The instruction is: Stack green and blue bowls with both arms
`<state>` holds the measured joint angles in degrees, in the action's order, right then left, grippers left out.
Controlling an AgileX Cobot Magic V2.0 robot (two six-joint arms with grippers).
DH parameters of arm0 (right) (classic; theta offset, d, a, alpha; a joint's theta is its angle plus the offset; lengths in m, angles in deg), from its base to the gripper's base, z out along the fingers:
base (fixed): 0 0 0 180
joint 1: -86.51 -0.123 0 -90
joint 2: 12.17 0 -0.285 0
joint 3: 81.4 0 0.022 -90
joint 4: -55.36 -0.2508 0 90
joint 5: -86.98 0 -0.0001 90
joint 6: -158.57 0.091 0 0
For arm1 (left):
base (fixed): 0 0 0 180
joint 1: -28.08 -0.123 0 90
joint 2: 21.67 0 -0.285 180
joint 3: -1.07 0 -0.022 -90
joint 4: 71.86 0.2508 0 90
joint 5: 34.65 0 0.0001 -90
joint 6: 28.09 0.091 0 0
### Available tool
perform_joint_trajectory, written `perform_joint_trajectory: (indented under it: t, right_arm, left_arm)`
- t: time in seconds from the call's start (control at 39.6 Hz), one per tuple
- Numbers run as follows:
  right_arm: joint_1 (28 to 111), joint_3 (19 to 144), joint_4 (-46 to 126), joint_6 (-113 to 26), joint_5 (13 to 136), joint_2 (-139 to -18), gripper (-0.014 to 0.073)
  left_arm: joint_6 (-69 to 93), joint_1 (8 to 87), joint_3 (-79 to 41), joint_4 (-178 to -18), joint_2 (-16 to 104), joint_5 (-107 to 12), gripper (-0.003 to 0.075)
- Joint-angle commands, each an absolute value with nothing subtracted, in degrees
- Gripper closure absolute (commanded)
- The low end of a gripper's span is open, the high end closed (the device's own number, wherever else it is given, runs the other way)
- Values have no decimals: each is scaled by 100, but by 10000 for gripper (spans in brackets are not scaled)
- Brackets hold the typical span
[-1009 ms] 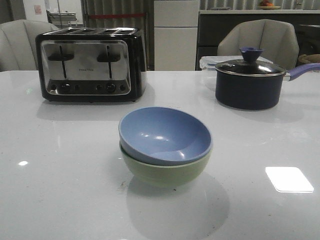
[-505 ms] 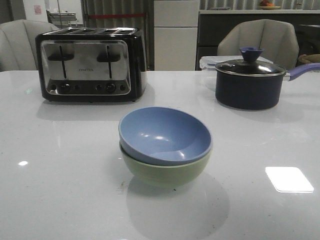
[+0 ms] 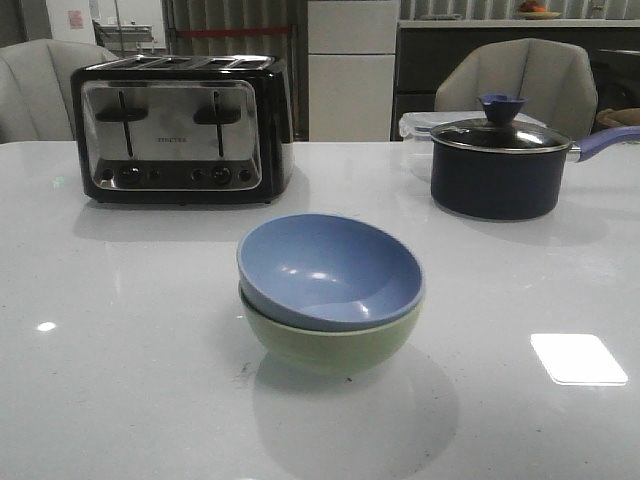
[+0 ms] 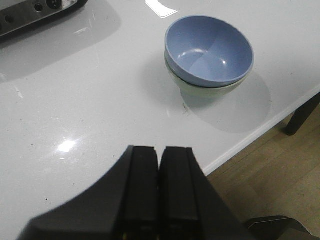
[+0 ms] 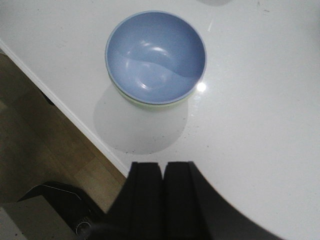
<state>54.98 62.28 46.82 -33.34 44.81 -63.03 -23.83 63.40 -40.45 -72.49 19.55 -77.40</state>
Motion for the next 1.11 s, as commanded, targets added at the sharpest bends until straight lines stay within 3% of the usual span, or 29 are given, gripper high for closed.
perform_joint_trajectory:
  t: [0.0,0.13,0.45,0.63,0.91,1.09]
  right_arm:
    - [5491,6374,4645,-3359,4815,-6264,536]
    - [5491,6374,4645,-3359,4815,-6264,536]
    - [5491,6374,4645,-3359,4815,-6264,536]
    - [5491,6374,4645,-3359,4815,-6264,536]
    - [5491,6374,4645,-3359,4815,-6264,536]
    - [5491,6374,4645,-3359,4809,-6264,536]
  left_arm:
    - [-2448,6388,-3887,-7262,1982,-7304,625]
    - [-2412,6274,-3939,-7186,1857,-7205,627]
    - [-2412,4036,-5423,-7258,479,-5168,627]
    - [-2412,3358,-6297,-7272,-476,-4616,627]
    - [-3331,2884,-7334,-6986,-1504,-4149,627]
    - [-3318,2870,-7666,-6986,-1523,-3635,627]
